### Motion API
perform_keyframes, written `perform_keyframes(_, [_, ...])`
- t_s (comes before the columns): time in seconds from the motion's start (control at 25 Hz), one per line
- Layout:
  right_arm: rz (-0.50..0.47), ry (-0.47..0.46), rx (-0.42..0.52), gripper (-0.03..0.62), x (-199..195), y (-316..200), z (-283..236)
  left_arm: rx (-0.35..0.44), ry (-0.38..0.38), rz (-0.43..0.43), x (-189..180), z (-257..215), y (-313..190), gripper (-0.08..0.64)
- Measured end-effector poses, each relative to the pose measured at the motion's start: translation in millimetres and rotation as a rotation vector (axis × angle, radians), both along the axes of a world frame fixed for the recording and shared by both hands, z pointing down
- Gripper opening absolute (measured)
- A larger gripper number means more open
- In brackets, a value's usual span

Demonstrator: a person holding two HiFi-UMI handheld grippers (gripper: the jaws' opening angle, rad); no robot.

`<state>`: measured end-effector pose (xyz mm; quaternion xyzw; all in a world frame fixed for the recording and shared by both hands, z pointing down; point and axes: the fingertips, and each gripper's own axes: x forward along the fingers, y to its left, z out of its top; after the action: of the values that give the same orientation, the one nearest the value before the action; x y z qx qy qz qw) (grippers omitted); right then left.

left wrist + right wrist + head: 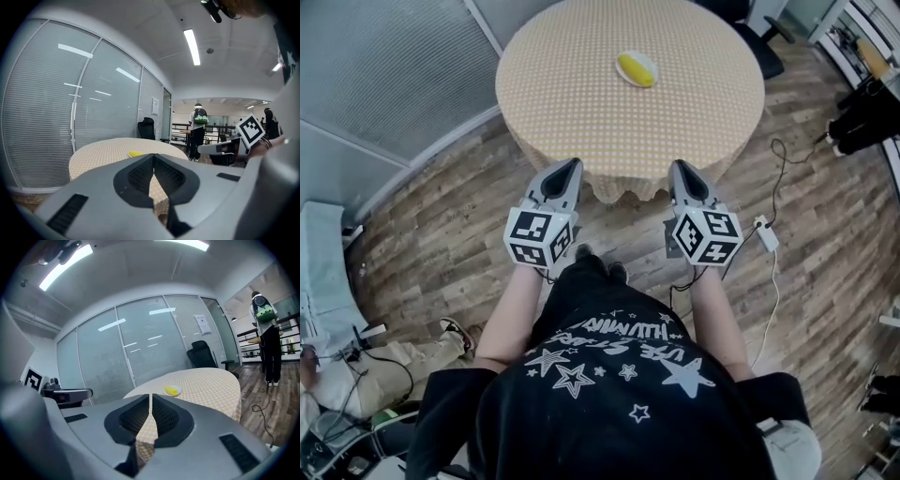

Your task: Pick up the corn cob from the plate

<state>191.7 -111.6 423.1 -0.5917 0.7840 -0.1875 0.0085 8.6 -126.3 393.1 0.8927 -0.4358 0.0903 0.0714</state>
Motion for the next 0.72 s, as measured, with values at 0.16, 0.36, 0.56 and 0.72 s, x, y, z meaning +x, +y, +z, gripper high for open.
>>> perform_keyframes(0.16, [0.005,-0.007,-0.021,0.036,1.0,-4.9,7.9,-0.006,-0.006,0.006,0.8,2.7,-9.7,0.008])
perform_keyframes(0.36, [0.022,0.016,-0.030,0.037,6.0,-19.2,9.1,-0.012,0.005,0.030,6.3,7.1,-34.0,0.008])
perform_keyframes(0.56, [0.029,0.037,-0.047,0.037,16.5,-40.1,14.3,-0.001,0.016,0.044,15.5,8.7,-60.8,0.008])
perform_keyframes(0.72, [0.036,0.040,-0.039,0.037,18.9,-72.4,13.8,-0.004,0.024,0.048,13.6,12.1,-84.7,0.008])
